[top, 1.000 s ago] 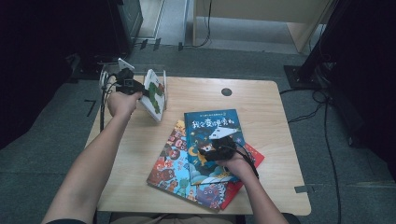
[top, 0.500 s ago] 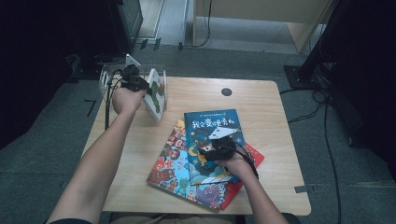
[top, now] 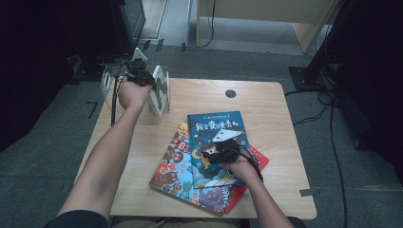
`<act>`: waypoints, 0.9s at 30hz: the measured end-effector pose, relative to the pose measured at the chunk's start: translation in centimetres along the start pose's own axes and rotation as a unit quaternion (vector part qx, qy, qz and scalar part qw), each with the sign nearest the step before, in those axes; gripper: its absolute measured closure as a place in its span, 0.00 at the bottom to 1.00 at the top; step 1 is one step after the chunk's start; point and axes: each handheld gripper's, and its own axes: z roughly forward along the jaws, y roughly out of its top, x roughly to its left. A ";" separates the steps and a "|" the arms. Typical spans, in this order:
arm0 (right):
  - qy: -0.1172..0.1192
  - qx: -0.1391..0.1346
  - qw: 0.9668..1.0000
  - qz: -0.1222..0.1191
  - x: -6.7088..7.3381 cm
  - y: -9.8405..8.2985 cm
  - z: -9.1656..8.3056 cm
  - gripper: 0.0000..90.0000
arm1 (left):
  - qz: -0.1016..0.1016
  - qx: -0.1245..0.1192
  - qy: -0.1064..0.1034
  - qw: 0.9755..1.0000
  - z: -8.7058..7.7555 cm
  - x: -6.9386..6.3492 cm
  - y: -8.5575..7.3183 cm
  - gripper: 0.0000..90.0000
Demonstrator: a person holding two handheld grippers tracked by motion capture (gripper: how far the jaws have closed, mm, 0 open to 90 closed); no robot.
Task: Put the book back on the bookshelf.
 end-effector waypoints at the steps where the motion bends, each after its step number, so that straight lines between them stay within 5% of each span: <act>1: 0.000 0.000 1.000 0.000 0.0 0.0 0.0 0.32 | 0.001 -0.003 0.003 1.000 0.2 -0.1 0.0 0.86; 6: 0.000 0.000 1.000 0.001 0.0 0.0 0.0 0.32 | 0.011 -0.011 0.012 1.000 0.9 -0.4 -0.3 0.86; 13: -0.001 0.000 1.000 -0.001 0.0 0.0 0.0 0.32 | 0.018 0.014 0.010 1.000 1.2 -0.2 -0.7 0.85; 27: -0.002 0.000 1.000 0.000 0.1 0.1 0.1 0.32 | 0.012 0.030 -0.022 0.999 1.0 0.3 -1.1 0.80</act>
